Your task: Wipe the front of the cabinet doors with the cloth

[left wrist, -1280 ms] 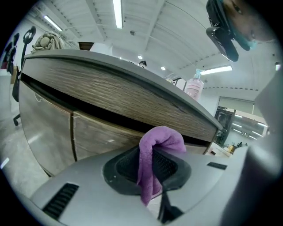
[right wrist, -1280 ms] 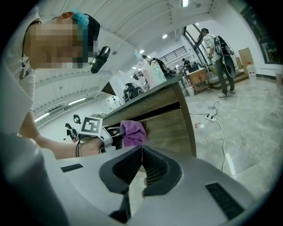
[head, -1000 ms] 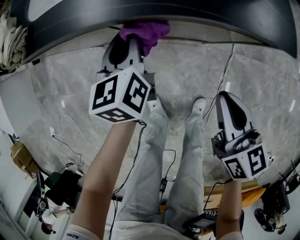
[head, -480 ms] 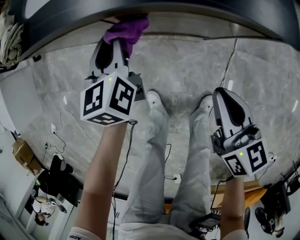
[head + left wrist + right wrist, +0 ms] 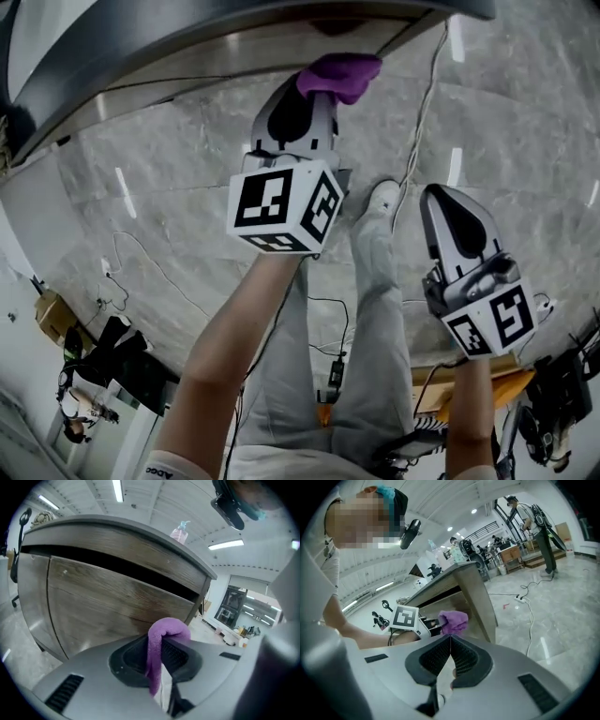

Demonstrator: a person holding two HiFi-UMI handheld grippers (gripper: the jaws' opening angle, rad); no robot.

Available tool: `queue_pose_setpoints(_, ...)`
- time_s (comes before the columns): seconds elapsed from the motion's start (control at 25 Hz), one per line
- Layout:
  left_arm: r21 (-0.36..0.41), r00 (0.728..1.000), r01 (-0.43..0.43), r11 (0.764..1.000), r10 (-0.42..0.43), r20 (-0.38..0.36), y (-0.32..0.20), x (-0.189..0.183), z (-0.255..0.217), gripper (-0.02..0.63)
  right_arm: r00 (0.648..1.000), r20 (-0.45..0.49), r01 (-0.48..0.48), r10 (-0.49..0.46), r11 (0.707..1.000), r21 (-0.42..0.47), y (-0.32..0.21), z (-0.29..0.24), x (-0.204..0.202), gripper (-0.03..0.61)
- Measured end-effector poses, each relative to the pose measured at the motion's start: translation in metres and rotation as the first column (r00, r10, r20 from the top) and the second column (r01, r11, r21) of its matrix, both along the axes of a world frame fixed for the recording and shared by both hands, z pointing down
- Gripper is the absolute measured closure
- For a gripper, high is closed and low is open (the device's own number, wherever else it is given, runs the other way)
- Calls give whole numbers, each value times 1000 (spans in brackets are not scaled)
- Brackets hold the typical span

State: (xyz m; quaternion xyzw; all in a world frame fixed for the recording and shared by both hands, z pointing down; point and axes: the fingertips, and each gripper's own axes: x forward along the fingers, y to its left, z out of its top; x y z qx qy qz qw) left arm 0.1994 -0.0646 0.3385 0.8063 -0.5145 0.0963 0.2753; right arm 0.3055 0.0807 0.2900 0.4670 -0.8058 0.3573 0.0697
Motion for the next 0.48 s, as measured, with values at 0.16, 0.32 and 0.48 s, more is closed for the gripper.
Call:
queue_pose_setpoints(0.16,-10,999,-47,999,47,4,-10,45,7,561,999,21,-34,34,999,-21,13,9,25,552)
queue_pose_setpoints(0.32,-29,997,-51,998,53,51,-22,49,31,561,999,33,-41,43,998,-42,21,26,26,552)
queue_pose_setpoints(0.48,-30,995,-64,998,66,69,-29,46,37,561,998,31,-58,59,997,-43,21,32,34,552)
